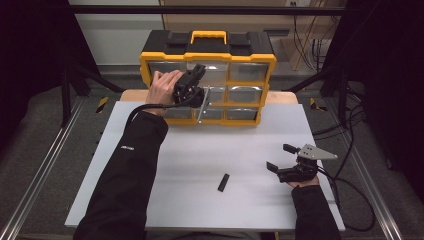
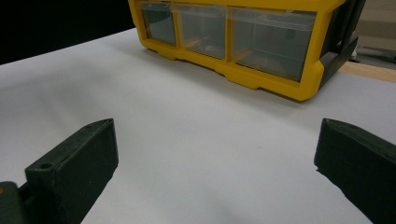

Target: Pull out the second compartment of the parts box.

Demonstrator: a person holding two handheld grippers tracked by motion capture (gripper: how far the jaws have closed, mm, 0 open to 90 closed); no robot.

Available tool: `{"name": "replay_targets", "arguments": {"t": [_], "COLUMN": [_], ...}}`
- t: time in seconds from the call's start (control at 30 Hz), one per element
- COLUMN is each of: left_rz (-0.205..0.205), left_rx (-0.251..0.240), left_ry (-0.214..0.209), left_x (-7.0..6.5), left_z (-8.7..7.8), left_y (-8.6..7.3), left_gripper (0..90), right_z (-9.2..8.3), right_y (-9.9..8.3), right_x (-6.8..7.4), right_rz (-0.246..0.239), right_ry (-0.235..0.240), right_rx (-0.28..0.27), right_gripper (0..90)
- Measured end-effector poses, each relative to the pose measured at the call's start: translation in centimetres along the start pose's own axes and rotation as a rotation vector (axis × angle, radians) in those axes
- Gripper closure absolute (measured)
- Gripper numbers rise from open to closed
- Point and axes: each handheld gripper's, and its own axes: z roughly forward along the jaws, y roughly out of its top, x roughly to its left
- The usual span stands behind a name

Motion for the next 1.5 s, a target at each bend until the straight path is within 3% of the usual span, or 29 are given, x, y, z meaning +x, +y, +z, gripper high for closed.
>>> {"name": "replay_targets", "arguments": {"t": [1.5], "left_rz": [0.013], "left_rx": [-0.016], "left_ry": [0.019], "left_x": [-0.2], "left_z": [-2.3], "left_y": [0.9], "left_gripper": [78.7], "right_z": [0.0], "right_y": [0.0], "right_x": [0.0], "right_rz": [0.001], "right_ry": [0.001], "right_rx": [-0.004], "right_gripper": [0.3]}}
